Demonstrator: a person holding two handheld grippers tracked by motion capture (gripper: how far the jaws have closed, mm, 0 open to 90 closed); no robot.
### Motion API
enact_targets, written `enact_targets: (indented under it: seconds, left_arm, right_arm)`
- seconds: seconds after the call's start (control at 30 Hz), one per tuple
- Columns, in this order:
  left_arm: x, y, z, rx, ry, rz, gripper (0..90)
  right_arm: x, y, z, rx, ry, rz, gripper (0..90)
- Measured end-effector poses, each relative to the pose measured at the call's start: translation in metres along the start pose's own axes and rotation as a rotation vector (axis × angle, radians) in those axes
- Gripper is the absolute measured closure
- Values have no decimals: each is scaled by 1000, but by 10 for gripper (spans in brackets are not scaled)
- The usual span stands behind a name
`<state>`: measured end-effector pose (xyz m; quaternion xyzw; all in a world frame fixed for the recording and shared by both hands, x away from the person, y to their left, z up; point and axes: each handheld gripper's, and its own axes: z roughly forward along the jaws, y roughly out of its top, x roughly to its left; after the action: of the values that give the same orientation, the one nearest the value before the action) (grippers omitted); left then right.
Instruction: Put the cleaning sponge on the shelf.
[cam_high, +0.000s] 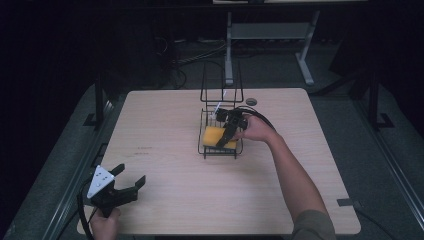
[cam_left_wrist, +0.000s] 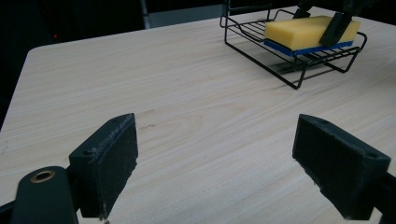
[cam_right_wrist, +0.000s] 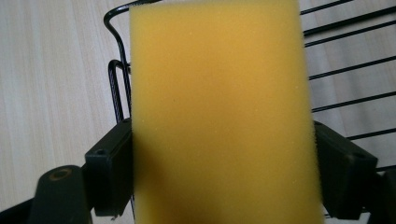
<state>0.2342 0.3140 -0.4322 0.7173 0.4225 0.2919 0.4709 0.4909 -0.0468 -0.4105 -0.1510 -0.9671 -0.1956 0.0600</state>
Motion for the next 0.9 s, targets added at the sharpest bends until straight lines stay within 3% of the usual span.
enact_targets:
  seconds: [0.3, 0.9]
  left_arm:
    - [0, 0, 0, 2, -4, 4, 134]
    - [-1, 0, 0, 2, -2, 7, 134]
  right_arm:
    - [1, 0, -1, -4, -6, 4, 173]
    - [6, -1, -16, -70, -28, 6, 156]
